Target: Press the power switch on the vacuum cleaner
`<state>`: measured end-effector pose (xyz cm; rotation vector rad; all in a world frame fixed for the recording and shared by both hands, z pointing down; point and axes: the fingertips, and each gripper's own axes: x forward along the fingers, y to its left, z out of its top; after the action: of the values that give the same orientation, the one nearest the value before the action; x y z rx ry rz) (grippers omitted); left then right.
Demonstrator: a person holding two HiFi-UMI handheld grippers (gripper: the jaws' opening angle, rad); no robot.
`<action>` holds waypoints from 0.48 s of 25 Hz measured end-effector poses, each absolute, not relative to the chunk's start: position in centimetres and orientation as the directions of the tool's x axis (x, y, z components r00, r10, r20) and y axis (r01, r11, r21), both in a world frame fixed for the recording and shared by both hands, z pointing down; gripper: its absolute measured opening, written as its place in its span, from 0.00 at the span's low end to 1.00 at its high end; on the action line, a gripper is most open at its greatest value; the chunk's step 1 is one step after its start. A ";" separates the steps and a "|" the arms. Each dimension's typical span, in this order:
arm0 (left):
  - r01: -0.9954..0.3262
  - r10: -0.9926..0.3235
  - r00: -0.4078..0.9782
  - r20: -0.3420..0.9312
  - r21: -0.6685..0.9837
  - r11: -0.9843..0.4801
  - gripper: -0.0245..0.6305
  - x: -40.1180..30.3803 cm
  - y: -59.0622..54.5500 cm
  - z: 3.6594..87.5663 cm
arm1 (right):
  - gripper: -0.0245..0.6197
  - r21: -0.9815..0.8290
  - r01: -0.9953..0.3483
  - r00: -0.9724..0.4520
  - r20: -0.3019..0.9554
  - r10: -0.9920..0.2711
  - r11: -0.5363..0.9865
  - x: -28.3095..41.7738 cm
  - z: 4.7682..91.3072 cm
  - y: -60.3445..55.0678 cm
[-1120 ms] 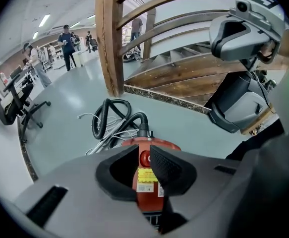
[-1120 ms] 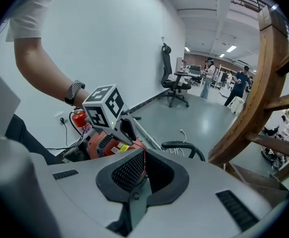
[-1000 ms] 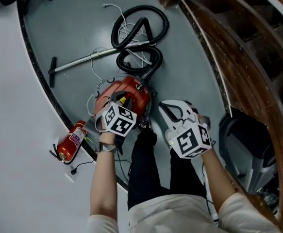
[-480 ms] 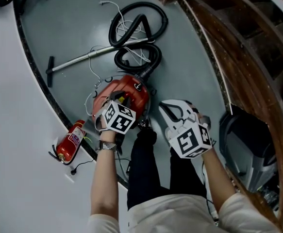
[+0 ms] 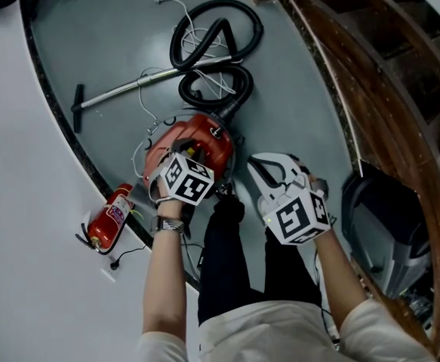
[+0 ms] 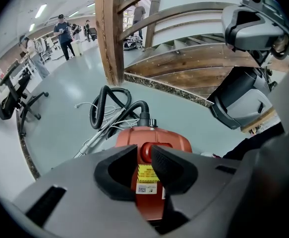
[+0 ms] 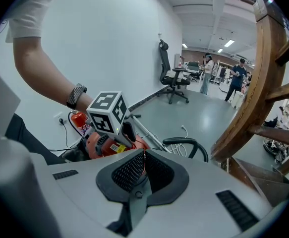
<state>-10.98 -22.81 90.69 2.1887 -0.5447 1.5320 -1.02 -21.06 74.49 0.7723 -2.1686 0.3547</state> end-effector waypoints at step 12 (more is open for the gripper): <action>-0.570 -0.094 0.279 0.956 0.086 -0.817 0.18 -11.3 -23.2 91.0 | 0.09 0.006 -0.650 -0.493 0.757 -0.428 0.760 -0.6 74.1 -21.6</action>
<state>-11.34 -23.22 91.04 2.1410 -0.5976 1.5567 -0.60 -21.58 74.06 0.8031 -2.1647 0.3607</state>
